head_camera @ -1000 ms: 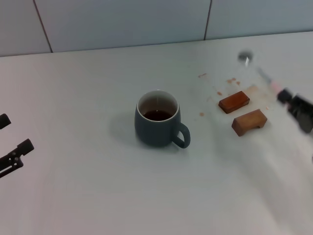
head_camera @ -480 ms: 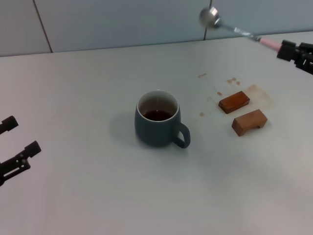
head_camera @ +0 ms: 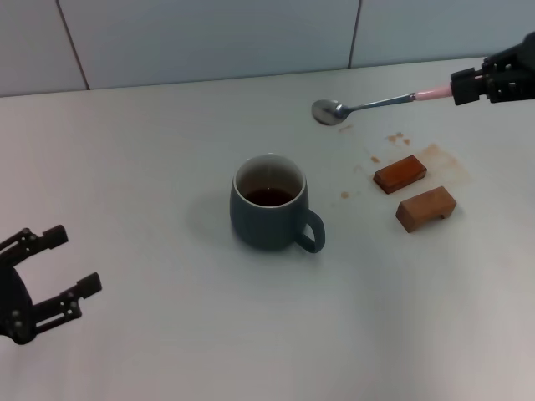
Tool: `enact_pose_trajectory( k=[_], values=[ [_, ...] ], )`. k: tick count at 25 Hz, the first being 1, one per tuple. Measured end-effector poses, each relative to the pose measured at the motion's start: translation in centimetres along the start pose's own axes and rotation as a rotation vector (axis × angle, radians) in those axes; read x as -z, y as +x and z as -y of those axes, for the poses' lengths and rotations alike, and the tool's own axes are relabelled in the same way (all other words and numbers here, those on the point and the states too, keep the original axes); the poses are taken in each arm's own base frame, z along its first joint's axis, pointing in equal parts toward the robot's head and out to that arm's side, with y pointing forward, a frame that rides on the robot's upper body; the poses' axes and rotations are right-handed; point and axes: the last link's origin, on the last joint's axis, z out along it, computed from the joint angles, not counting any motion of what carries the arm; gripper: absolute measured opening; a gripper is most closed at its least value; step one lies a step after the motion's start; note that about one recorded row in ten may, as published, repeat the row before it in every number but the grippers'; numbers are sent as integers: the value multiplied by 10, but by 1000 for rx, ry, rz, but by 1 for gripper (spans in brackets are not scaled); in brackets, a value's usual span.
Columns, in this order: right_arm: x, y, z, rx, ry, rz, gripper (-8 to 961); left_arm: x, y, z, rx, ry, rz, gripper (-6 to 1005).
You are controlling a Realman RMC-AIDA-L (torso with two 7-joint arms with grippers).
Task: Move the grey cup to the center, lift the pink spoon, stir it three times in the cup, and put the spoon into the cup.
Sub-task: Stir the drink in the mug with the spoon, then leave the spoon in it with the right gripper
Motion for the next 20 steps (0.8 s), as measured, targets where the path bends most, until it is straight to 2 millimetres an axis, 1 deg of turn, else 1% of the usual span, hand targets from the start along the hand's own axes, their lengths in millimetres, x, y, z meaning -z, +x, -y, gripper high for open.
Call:
enact_pose_trajectory(
  k=[3, 4, 6, 8, 9, 11, 14, 15, 18, 19, 20],
  values=[
    [-8, -16, -1, 5, -16, -70, 122, -3, -1, -1, -1, -16, 12, 813],
    [-15, -24, -2, 7, -21, -122, 122, -4, -1, -2, -1, -22, 17, 813],
    [-18, -27, -2, 9, -22, -144, 123, -4, -2, -2, -2, -25, 18, 813],
    [-25, -35, -3, 19, -22, -189, 124, -6, -1, -2, -4, -30, 19, 813],
    [-32, -41, -4, 31, -20, -226, 124, -7, -1, -2, -6, -36, 19, 813],
    [-36, -45, -5, 37, -15, -245, 125, -7, -1, -2, -7, -38, 20, 813],
    [-51, -55, -3, 42, 44, -331, 126, -8, 0, -2, -8, -46, 19, 813],
    [-51, -55, -3, 42, 44, -331, 126, -8, 0, -2, -8, -46, 19, 813],
    [-63, -61, -3, 46, 62, -379, 128, -9, 0, -3, -9, -52, 20, 813],
    [-69, -63, -3, 47, 74, -398, 128, -9, 0, -3, -9, -54, 21, 813],
    [-69, -63, -3, 47, 74, -398, 128, -9, 0, -3, -9, -54, 21, 813]
  ],
)
